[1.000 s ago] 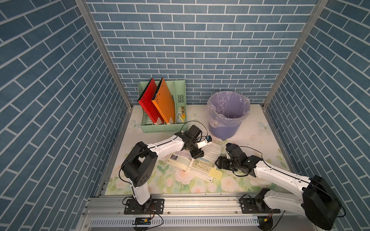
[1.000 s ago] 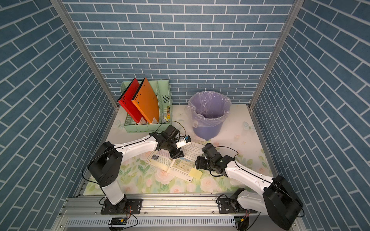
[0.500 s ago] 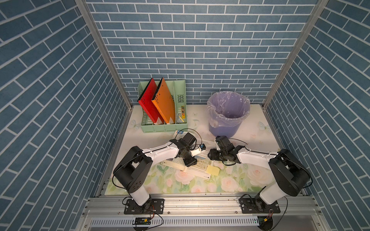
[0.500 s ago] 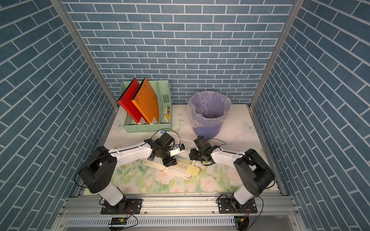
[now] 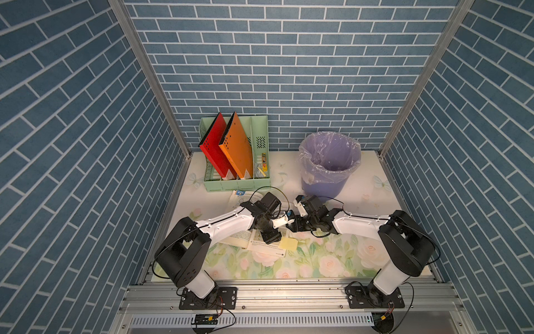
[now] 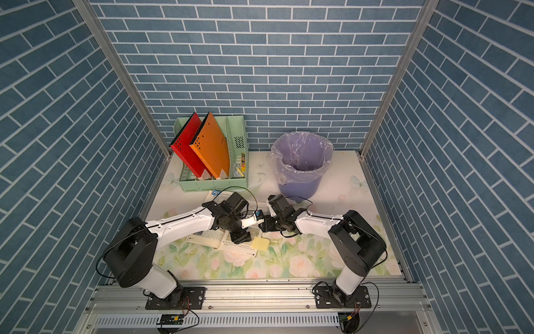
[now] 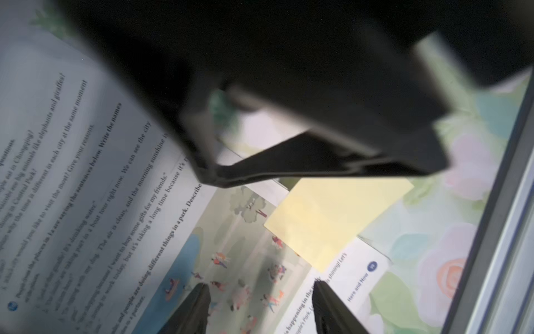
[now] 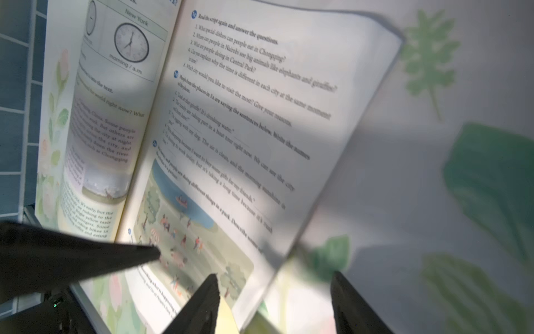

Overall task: Peel off the used sticky note
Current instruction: Adjust the book at the center of the board, then tear off the note from the book.

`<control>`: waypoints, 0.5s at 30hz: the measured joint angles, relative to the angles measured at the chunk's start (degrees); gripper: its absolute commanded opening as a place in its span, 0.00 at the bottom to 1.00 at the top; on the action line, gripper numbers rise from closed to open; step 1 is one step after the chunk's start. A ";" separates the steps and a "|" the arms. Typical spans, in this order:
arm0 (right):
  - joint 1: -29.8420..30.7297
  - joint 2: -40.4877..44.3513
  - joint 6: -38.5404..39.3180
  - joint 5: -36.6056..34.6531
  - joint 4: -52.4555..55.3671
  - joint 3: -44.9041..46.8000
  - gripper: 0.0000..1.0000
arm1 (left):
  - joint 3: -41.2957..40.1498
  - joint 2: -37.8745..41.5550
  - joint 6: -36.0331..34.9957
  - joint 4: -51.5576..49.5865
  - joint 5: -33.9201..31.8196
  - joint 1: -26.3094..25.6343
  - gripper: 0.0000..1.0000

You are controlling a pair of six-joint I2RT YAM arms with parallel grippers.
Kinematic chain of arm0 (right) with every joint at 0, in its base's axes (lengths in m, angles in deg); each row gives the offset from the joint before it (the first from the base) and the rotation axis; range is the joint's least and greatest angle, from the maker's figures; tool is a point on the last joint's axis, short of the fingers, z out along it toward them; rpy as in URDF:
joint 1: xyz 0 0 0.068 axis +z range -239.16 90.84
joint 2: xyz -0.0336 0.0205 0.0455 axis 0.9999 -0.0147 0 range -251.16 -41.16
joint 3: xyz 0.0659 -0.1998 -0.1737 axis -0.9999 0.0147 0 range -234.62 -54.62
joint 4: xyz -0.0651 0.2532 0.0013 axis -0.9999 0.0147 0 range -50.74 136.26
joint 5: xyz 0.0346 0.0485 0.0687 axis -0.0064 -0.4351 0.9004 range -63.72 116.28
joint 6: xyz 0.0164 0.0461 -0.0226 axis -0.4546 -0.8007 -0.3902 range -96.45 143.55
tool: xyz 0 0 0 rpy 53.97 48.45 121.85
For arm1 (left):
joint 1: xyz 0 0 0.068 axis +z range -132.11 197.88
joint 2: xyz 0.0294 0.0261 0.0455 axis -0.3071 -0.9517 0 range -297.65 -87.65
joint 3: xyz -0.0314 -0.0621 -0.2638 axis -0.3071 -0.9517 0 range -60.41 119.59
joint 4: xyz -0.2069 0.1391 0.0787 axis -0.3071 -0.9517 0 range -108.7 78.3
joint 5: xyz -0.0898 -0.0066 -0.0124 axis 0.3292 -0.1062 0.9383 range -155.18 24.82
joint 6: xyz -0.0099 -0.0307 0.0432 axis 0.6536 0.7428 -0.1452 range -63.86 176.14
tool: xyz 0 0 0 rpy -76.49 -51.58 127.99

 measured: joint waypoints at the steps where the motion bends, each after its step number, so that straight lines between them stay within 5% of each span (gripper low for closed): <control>1: -0.22 2.58 -0.48 0.31 -0.46 2.43 0.63 | 0.52 -1.09 -0.02 0.24 -0.11 0.22 0.61; 8: 1.11 15.21 -9.07 4.02 -8.44 20.15 0.60 | 2.14 -5.31 0.13 2.16 0.11 1.66 0.60; 15: 3.28 15.39 -15.08 5.86 -18.56 23.74 0.58 | 7.76 -9.68 0.94 3.28 1.40 2.29 0.58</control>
